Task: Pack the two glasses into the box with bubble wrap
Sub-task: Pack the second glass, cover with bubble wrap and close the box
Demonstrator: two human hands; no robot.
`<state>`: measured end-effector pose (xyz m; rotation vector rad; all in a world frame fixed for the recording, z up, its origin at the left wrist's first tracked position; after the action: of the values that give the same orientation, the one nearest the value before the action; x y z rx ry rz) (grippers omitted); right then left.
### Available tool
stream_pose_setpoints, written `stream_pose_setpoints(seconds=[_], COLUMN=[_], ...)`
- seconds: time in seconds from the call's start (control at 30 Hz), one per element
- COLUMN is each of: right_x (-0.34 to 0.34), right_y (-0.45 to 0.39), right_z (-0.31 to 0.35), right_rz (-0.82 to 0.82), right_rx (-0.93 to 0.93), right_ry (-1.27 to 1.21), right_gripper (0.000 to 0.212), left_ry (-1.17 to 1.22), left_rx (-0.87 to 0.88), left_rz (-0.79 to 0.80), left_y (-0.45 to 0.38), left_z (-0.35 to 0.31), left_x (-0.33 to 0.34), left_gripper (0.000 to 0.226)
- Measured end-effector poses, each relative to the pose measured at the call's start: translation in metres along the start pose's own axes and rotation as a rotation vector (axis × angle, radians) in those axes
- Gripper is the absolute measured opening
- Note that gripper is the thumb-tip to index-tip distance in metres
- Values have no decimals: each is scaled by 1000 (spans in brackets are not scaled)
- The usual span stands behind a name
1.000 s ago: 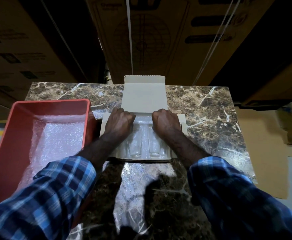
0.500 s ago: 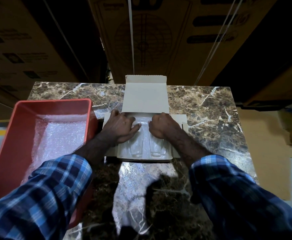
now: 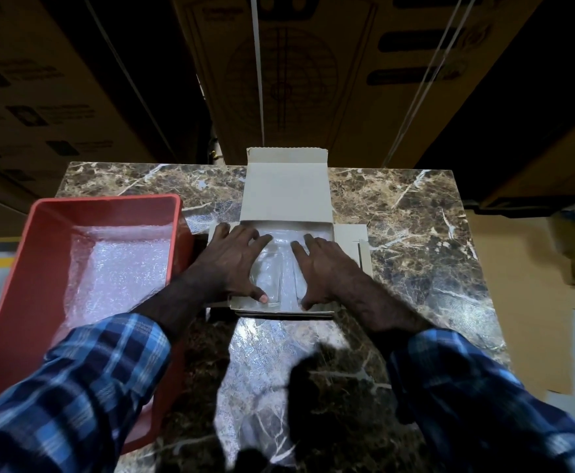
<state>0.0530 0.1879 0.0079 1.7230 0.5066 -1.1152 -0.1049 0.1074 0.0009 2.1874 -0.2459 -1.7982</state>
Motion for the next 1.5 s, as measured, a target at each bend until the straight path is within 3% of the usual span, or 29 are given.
stream_pose_setpoints(seconds=[0.23,0.43,0.8,0.93,1.27,1.5], right_x=[2,7,6,4,-5,-33], right_y=[6,13,20,24,81,101], right_z=[1,2,1,-2,10,72], right_rz=[-125,-194,-214,-192,-725,-852], right_rx=[-22,12,41,37,311,226], right_ry=[-36,-27,-71,-190,-504,-622], right_gripper=[112,115,116,116,35,29], left_ry=[-6,-23,-45,-7,147,285], left_rx=[16,-11,-19,-56,-47,-18], left_rz=[-43,6,-3,-32,-270,-598], left_y=[4,6,14,23,68,145], left_z=[-4,-6,-10,-17,-39,-41], left_x=[-3,-3,0,-4,-25,-34], left_gripper=[112,119,124,123,84,54])
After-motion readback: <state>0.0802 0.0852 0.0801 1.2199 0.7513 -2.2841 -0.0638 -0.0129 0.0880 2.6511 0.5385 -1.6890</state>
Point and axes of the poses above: each hand's wrist, its own y-axis away from the middle knuckle, its own x-axis out of the palm, z = x × y, the point moved 4 cm from there along -y, towards the middle knuckle, and after that the axes turned 10 degrees about y, right-handed, at the moved point
